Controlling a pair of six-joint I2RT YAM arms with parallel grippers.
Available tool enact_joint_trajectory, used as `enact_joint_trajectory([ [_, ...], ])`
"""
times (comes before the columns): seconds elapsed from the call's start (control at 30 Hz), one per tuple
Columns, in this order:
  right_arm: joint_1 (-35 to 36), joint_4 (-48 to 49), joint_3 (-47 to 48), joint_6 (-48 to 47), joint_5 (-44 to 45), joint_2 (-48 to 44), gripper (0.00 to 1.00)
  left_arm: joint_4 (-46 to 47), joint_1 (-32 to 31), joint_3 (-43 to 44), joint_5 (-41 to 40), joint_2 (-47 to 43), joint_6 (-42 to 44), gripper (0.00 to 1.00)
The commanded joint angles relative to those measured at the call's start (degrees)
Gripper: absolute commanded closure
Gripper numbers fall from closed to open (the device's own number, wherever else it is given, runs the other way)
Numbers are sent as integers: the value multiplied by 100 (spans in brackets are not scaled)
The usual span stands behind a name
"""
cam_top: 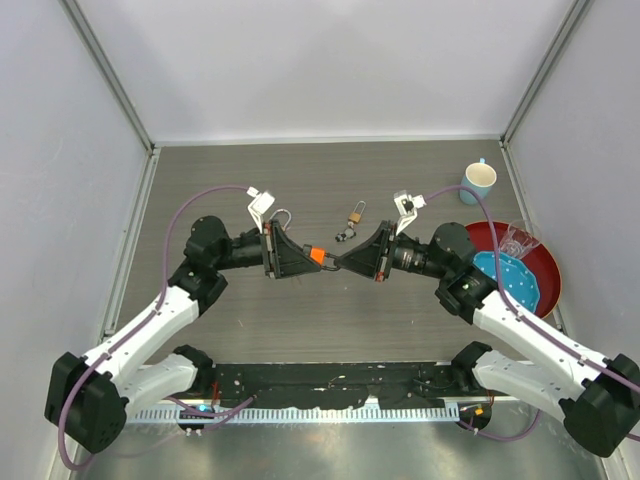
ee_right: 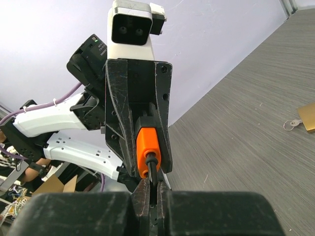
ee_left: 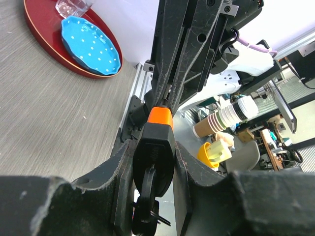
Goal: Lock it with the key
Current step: Lock the lock.
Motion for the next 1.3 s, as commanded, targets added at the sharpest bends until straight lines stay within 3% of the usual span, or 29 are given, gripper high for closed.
enact_joint_trajectory([
  [0.0,47,606,-8,189,-91,147,98,703,-181,32,1,36,-130,100],
  [0.4,170,1072,36,409,-47,376,98,721,-568,137,-210,378,-60,100],
  [0.7,346,1082,106,339,128,420,98,9,-1104,471,-518,721,485,100],
  [1.03,285,-280,405,-320,936,-133,98,-1686,-1122,682,-1062,150,1478,100],
  [1.27,223,-781,730,-558,1148,-151,99,-2013,-1122,612,-1194,-131,1566,100],
])
